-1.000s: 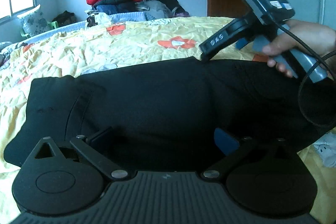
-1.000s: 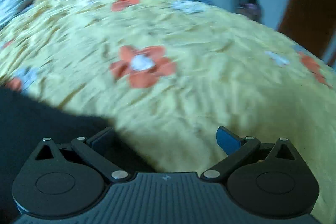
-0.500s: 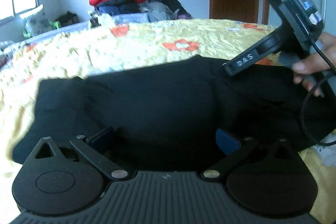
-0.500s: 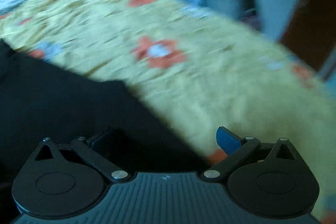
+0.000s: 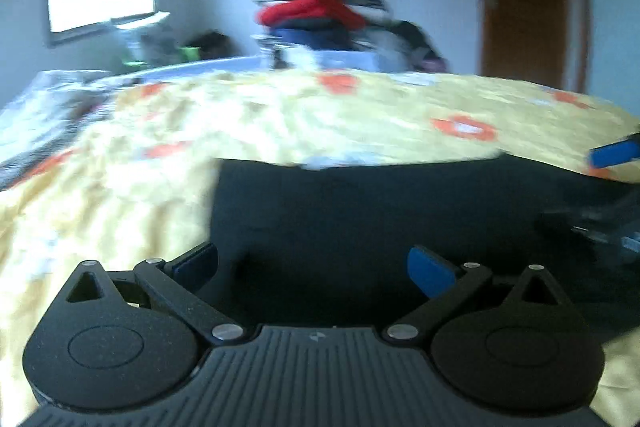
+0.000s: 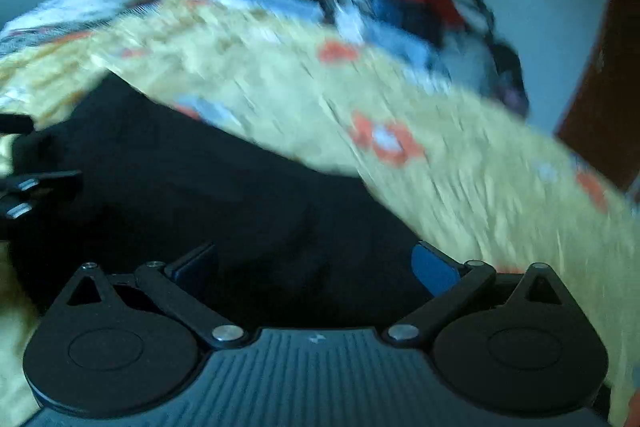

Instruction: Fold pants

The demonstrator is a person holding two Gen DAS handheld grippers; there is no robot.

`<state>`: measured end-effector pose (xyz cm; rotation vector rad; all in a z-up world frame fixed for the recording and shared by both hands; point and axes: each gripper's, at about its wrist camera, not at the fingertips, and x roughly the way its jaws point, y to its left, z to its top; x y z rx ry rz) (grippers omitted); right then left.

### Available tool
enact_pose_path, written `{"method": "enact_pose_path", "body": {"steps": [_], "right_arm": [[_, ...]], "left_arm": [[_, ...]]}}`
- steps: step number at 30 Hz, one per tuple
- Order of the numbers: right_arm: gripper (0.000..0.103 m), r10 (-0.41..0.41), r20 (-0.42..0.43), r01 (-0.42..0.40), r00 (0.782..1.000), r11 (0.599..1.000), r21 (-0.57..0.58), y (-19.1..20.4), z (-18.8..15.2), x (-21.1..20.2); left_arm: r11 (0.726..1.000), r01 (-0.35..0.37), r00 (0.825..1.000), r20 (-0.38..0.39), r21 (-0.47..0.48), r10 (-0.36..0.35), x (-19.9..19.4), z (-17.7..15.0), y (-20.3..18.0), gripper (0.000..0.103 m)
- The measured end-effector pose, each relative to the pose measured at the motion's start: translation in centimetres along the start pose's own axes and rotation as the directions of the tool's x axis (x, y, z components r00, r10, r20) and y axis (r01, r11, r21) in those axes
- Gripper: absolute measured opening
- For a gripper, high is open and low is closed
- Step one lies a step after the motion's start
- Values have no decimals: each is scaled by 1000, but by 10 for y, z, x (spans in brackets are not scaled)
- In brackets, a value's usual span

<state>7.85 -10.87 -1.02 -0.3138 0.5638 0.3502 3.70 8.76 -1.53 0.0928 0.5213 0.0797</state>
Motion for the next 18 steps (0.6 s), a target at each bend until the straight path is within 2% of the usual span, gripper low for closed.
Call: {"method": "enact_pose_path", "body": {"steps": [3,5,7,9,11,13,15,18], "right_arm": [[103,71,72,-65,995,994,-90,38,8,-10],[103,118,68,-108,991,985,-137,59,10,-11],[103,144,38,-135,989,975,-177,77,9,-7],[103,126,21,-119,992,972,-202,88,5,-3],[103,92,16,-86,996,973,-213,93,2,0],[103,63,16,-59,998,979,-196,88,0,0],[103,49,2,-49,999,985,-163,76,-3,-3],[103,43,-27,-46,999,994,-96,62,-8,-4]], "left_arm": [[993,-68,995,-74,-95,62,11,-4,35,102],[981,-95,992,-97,-171,79,12,-6,55,102],[963,-83,994,-84,-255,63,4,-4,74,100],[957,-5,999,-48,-291,-9,-2,8,82,100],[962,112,993,-6,-249,-117,-4,23,78,100],[963,215,976,14,-162,-216,-3,36,63,100],[944,314,949,2,-99,-315,11,45,44,98],[922,369,920,-99,-119,-380,48,48,29,83]]}}
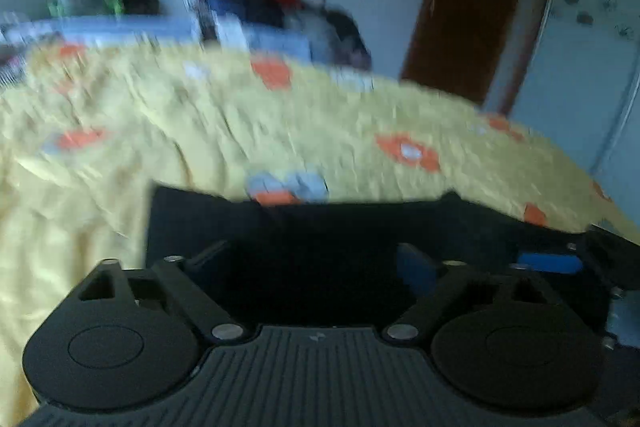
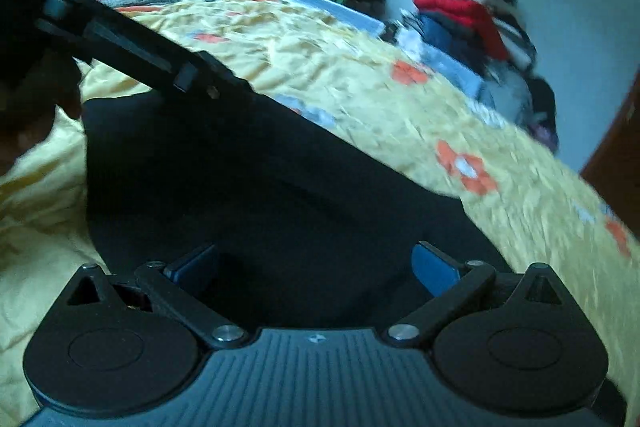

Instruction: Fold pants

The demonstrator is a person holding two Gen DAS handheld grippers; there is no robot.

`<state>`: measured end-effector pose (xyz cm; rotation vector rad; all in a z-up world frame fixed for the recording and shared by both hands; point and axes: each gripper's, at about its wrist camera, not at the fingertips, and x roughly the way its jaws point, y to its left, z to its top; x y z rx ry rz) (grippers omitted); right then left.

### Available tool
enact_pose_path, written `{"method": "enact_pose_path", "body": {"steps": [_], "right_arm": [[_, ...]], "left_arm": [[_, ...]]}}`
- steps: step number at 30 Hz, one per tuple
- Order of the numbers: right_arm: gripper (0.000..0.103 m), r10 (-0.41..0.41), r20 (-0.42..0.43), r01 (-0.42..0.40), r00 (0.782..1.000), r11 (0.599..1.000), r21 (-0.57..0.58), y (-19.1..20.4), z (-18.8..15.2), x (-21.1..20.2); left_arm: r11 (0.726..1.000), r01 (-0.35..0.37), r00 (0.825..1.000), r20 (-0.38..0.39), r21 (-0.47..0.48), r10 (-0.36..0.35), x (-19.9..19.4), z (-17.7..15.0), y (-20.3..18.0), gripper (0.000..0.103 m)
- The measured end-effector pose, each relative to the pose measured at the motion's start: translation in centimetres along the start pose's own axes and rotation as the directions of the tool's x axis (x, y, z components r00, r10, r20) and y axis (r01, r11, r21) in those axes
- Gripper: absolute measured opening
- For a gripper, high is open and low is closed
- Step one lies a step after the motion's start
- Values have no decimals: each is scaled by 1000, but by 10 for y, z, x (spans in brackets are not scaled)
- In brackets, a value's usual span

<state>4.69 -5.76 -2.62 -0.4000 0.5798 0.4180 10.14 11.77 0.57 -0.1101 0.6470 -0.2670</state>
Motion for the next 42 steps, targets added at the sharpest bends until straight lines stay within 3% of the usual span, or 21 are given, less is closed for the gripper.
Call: {"method": "enact_pose_path", "body": {"steps": [2,4,5,6,8,10,12,14,17,20,22,25,29,32,34,36,37,39,42], "right_arm": [[103,12,-12,-11,1000,999,52,-8,-4,-2],[103,17,-19,-15,1000,995,94,-13,-6,0],[103,14,-17,-12,1000,994,107,-14,-6,0],[103,9,-7,-8,1000,994,112,-14,-4,-3],[103,8,30,-11,1000,996,93,-9,0,-11],[103,35,77,-38,996,998,46,1,5,-18],[103,79,102,-78,992,997,-19,17,12,-21],[103,120,123,-107,985,988,-109,39,16,-21],[103,151,134,-109,979,954,-278,76,21,-17],[103,140,152,-59,978,895,-443,109,21,-11],[103,97,173,10,980,847,-531,127,19,-5],[103,22,206,113,978,776,-621,143,14,8],[100,-14,228,160,974,755,-636,147,15,15],[78,-33,233,181,972,736,-652,149,16,23],[43,-10,211,152,977,727,-670,151,16,28],[27,17,202,129,979,715,-687,152,12,29],[25,22,205,129,979,712,-691,153,10,30],[21,42,204,109,978,735,-669,151,10,29],[21,98,181,20,979,829,-559,132,24,23]], "left_arm": [[999,-35,999,-20,-12,35,25,3,5,83],[995,-89,996,-9,34,89,43,7,7,82],[990,-128,992,-12,53,129,48,9,9,76],[986,-157,987,-22,59,159,51,11,9,67],[988,-156,988,10,17,156,35,16,13,67],[983,-177,980,83,-46,180,6,19,25,85],[962,-240,958,132,-128,256,-22,16,39,96],[935,-272,944,127,-229,306,-44,6,55,96],[896,-257,948,86,-361,306,-75,-14,76,96],[882,-249,949,79,-399,304,-100,-34,82,96],[878,-218,961,66,-426,270,-106,-40,90,96],[857,-117,985,49,-502,164,-106,-48,102,96],[822,-8,999,30,-570,31,-98,-55,108,96],[792,97,995,29,-603,-100,-88,-62,104,96],[758,148,985,28,-635,-169,-78,-67,101,96],[732,171,981,42,-660,-191,-70,-72,99,97],[722,175,980,48,-670,-193,-69,-72,99,98],[705,195,976,63,-681,-209,-64,-70,99,99],[680,211,973,80,-702,-219,-56,-64,99,101]]}}
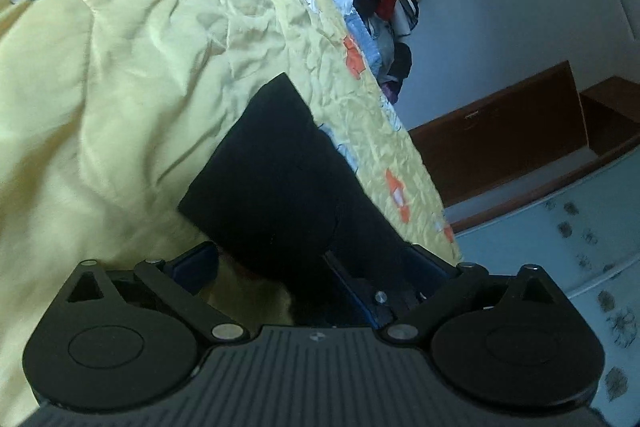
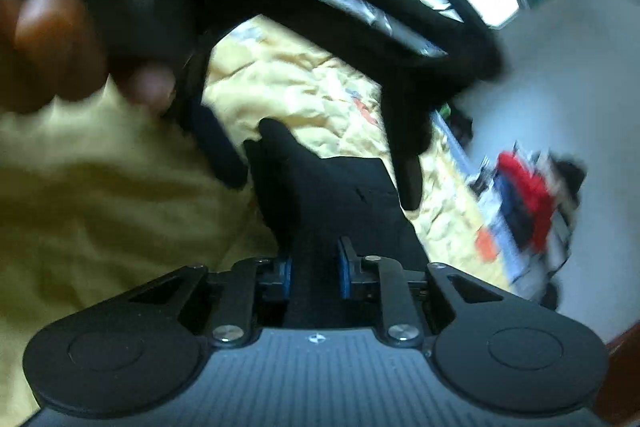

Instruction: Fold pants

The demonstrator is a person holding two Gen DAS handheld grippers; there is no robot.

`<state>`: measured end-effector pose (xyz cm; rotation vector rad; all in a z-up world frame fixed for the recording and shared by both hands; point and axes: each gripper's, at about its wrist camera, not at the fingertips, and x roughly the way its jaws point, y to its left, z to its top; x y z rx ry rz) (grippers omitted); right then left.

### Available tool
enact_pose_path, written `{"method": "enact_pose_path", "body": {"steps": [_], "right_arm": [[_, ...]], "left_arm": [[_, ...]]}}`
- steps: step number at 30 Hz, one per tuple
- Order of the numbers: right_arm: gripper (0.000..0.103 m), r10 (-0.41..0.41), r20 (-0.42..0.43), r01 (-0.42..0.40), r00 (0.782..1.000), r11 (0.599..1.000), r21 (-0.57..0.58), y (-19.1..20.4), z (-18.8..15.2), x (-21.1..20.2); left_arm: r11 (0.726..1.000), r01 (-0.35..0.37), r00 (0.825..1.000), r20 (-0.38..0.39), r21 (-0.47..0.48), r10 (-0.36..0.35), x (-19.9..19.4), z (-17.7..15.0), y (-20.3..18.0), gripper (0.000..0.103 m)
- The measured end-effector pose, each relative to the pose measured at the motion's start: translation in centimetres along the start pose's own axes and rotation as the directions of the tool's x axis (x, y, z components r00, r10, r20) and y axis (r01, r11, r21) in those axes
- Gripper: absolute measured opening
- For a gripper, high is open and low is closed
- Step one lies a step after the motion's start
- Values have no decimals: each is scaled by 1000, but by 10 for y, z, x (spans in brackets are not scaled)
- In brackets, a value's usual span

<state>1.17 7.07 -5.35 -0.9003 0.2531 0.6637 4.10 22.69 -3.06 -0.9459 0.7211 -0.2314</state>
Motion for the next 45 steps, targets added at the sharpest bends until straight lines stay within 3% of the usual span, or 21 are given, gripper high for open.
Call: {"method": "enact_pose_path", "body": {"steps": [6,11,14,17,19,20,22,24,25,28,31,34,37,43,45], "right_arm": [[21,75,49,-87,996,944,318,-54,-3,-9],[21,116,70,-135,991,901,412,-67,-8,-18],[21,183,127,-221,975,865,451,-78,-8,-32],[21,211,267,-332,940,736,590,-110,-25,-52],[21,178,300,-341,937,648,681,-134,-37,-55],[21,162,260,-301,952,643,704,-141,-40,-52],[21,132,83,-153,988,704,693,-144,-39,-31],[21,126,-32,-75,991,754,653,-138,-38,-10],[21,146,-46,-80,988,751,655,-135,-39,0],[21,214,-15,-141,977,690,710,-131,-39,15],[21,204,-10,-136,979,691,710,-128,-35,23],[22,198,-4,-134,980,679,722,-129,-36,23],[22,178,36,-144,983,642,753,-127,-42,14],[22,147,167,-219,975,501,838,-141,-55,-8],[22,144,163,-215,976,508,834,-140,-55,-11]], "left_arm": [[983,131,991,7,-132,-132,29,13,-1,101],[967,179,983,69,-182,-169,55,28,-4,100],[963,184,982,68,-198,-174,63,36,-3,94],[970,148,989,60,-194,-138,64,37,1,71],[982,86,996,52,-167,-78,64,35,4,41],[987,56,997,52,-152,-49,64,34,5,34],[994,6,998,61,-112,1,63,31,5,22],[998,-39,995,86,-39,43,61,27,-3,21],[997,-71,992,102,5,70,60,24,-8,21],[974,-170,976,163,152,144,56,14,-27,21],[943,-233,958,222,240,180,52,2,-43,20],[929,-246,950,260,278,174,44,-8,-57,20],[913,-246,944,294,327,149,38,-15,-75,20],[874,-250,936,335,416,109,30,-33,-112,20],[870,-251,935,339,424,105,32,-40,-117,20]]}}
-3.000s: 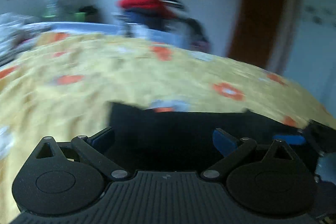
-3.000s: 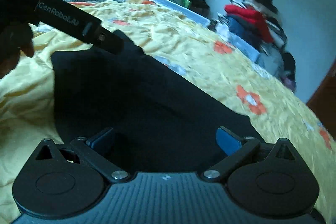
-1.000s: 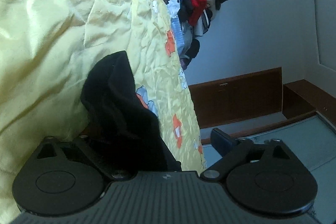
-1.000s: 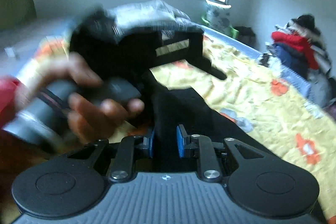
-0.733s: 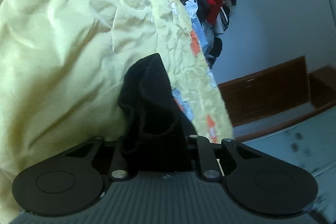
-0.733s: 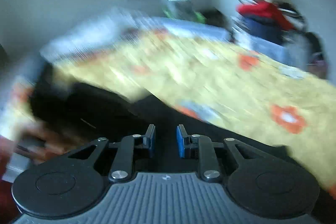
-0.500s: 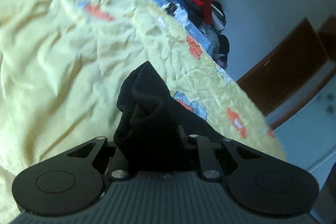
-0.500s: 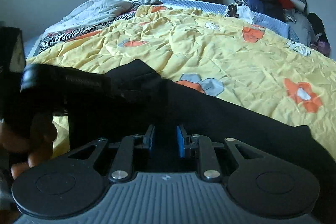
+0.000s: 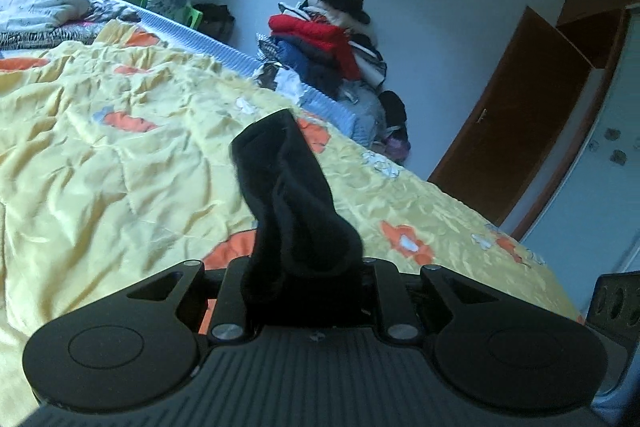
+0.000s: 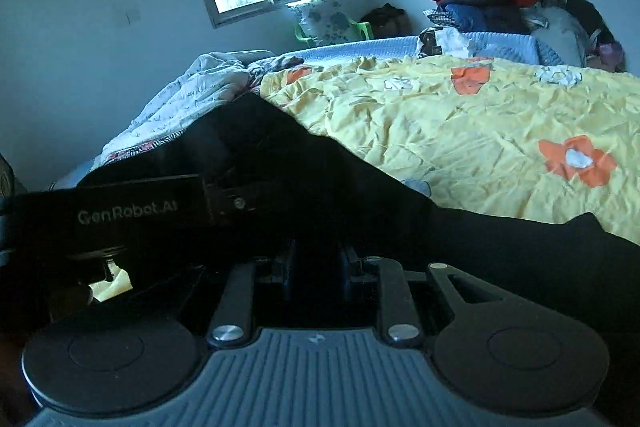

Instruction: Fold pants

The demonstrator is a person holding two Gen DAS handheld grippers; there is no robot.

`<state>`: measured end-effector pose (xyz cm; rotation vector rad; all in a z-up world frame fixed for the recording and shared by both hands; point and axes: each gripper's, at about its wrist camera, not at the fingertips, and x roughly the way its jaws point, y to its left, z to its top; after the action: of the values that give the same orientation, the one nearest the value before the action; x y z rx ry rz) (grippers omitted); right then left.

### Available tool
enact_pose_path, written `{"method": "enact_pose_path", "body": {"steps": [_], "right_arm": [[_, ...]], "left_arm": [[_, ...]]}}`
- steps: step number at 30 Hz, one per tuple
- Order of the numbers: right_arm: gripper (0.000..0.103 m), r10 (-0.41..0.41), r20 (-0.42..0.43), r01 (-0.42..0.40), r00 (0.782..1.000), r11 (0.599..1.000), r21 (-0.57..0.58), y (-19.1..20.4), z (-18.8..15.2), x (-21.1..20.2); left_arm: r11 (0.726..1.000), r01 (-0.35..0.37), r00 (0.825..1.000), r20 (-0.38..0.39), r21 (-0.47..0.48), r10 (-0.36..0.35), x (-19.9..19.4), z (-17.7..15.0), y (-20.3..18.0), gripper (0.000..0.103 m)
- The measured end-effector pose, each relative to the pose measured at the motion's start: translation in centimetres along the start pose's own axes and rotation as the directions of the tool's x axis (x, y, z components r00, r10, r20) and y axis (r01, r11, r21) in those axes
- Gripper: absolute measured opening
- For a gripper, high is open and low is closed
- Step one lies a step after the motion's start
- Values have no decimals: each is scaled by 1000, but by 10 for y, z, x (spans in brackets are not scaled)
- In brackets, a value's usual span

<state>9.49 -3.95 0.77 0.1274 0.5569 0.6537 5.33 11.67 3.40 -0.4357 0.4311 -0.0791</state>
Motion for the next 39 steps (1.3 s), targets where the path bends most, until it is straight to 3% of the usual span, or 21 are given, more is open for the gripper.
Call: {"method": "enact_pose_path", "body": {"steps": [2,3,4,5,11,13,15,20,22,23,26,33,39], "right_arm": [[29,-32,-18,32,999,999,-24,-1,-2,-2],[44,-52,-27,51,998,998,-36,-2,-4,-5],[66,-73,-31,72,997,996,-52,-4,-7,-8],[76,-94,-27,92,995,993,-68,-5,-10,-12],[79,-176,-3,175,984,979,-109,-28,-20,-42],[92,-201,-12,200,979,978,-65,-45,-15,-49],[103,-212,-16,212,977,977,-16,-64,-11,-54],[103,-138,-142,152,980,984,92,-105,2,-30],[103,-172,-206,196,963,976,97,-114,1,-12],[103,-189,-182,203,965,978,57,-112,1,-9],[103,-270,-217,268,938,963,-41,-104,4,5],[103,-409,-124,403,904,913,-69,-77,3,-37],[103,-550,-181,534,816,835,-129,-97,-12,-56]], "left_arm": [[1000,-11,1000,-7,2,11,4,-4,-2,20],[1000,-21,1000,-14,-7,21,6,-6,1,20],[999,-32,999,-16,-19,32,8,-7,6,20],[998,-47,999,-15,-28,47,10,-8,13,20],[986,-116,991,-81,-122,106,29,-15,55,24],[983,-116,991,-90,-140,104,32,-19,62,34],[983,-124,990,-79,-135,114,33,-23,64,36],[985,-166,984,-63,-39,164,35,-27,51,41],[985,-167,984,-64,-38,165,35,-27,51,42],[985,-167,984,-64,-40,164,35,-27,52,42],[985,-169,984,-66,-33,166,35,-27,52,43],[986,-168,984,-70,-14,166,36,-27,48,48],[984,-176,981,-75,22,177,38,-28,41,53]]}}
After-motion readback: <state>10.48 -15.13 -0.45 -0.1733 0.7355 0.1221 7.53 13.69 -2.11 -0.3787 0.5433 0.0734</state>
